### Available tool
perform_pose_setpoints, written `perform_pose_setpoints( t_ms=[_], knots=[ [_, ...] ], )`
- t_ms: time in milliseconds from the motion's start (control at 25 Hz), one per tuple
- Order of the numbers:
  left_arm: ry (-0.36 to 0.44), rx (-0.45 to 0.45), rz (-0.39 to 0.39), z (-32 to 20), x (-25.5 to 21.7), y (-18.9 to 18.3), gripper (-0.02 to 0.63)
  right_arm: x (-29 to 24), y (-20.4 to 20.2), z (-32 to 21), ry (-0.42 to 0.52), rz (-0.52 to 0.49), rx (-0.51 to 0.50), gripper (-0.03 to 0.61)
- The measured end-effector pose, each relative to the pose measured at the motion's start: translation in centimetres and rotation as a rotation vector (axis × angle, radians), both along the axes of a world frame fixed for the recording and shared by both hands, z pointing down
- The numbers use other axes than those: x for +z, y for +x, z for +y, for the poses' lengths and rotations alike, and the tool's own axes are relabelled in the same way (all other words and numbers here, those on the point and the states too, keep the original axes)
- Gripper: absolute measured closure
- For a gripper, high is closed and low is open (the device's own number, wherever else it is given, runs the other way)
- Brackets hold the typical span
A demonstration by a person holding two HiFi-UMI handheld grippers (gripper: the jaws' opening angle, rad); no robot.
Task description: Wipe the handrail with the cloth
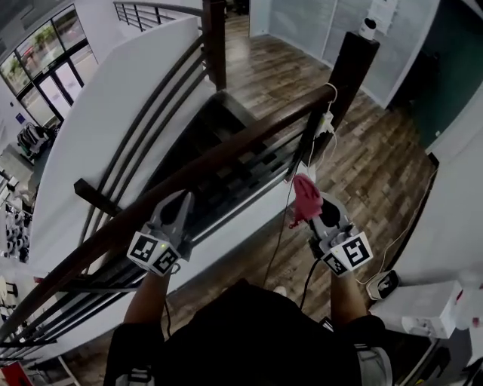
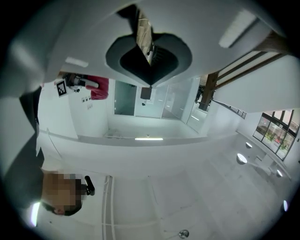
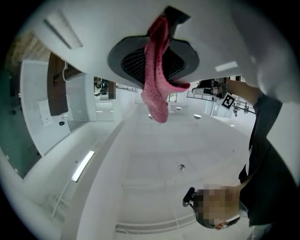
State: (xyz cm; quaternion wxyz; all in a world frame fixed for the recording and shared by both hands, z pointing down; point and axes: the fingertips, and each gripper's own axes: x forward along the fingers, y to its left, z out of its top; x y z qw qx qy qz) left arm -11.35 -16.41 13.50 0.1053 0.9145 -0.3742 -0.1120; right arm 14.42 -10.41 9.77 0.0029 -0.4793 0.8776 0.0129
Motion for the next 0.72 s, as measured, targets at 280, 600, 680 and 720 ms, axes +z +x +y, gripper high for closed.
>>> perform_pose_setpoints(
  t_ms=[280, 600, 680, 720],
  knots=[
    [0.0, 0.032, 0.03, 0.9, 0.9, 6.4, 0.614, 1.1, 5.1, 1.9, -0.025, -0.026, 0.079, 0.537],
    [0.019, 0.1, -0.001, 1.3, 0.9, 11.5, 0.614, 1.6, 8.8, 2.7, -0.037, -0.035, 0.124, 0.538],
    [0.033, 0.113, -0.016, 1.3, 0.8, 12.3, 0.615, 1.5, 9.6, 2.9, -0.034, -0.034, 0.135, 0.538],
    [0.039, 0.118, -0.021, 1.2, 0.7, 12.5, 0.614, 1.5, 9.9, 2.9, -0.033, -0.034, 0.139, 0.538]
  ],
)
